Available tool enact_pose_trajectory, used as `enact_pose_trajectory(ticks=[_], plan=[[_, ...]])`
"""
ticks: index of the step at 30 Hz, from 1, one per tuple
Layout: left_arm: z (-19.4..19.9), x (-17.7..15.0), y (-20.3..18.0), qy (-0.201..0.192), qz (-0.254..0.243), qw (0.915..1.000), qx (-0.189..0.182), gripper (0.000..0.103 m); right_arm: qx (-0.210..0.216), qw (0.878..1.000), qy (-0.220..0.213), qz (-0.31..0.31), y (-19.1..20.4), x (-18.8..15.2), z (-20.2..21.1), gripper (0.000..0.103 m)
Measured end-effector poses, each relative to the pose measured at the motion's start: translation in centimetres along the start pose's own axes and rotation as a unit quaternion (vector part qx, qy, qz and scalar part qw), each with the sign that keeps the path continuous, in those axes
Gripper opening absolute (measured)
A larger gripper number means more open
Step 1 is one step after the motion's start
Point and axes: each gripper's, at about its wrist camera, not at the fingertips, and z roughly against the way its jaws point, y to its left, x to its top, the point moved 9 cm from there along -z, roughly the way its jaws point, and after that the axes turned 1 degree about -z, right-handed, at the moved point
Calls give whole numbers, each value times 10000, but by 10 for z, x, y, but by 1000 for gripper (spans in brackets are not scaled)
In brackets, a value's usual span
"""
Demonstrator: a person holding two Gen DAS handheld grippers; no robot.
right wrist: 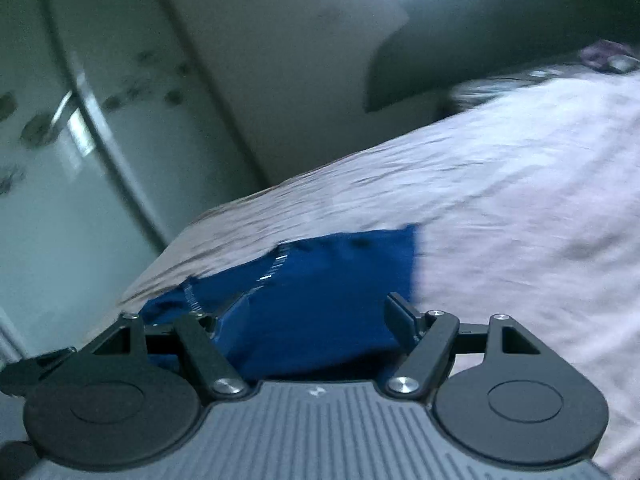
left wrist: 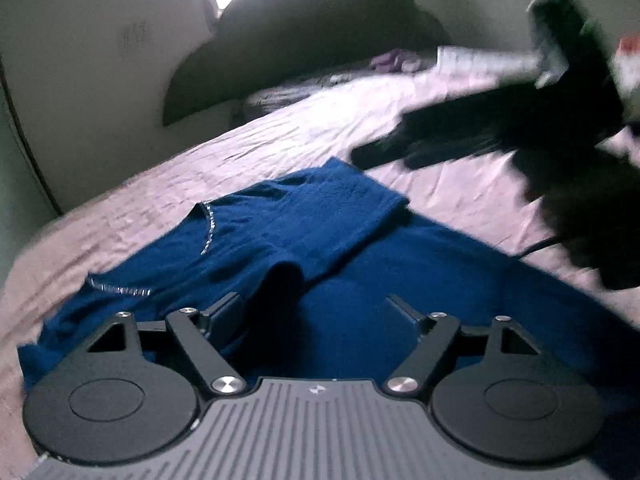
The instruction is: Fold small clothes
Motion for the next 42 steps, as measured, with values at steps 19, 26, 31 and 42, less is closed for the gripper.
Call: enact_pose_trajectory(ticks=[19, 26, 31, 42], plan=[[6, -87, 182, 896, 2037, 9352, 2753, 72, 141, 9065, 917, 4118, 176, -97, -106, 31], [4, -95, 183, 787, 2053, 9336, 2829, 76, 132, 9169, 690, 3928, 168, -92, -107, 7], [5, -96, 184, 749, 2078, 9337, 2817, 76, 33, 9525, 148, 3040, 143, -52, -82, 6], [5, -97, 183, 731, 2035, 9328, 2885, 77, -714, 9948, -21, 729, 1, -7, -36, 6]])
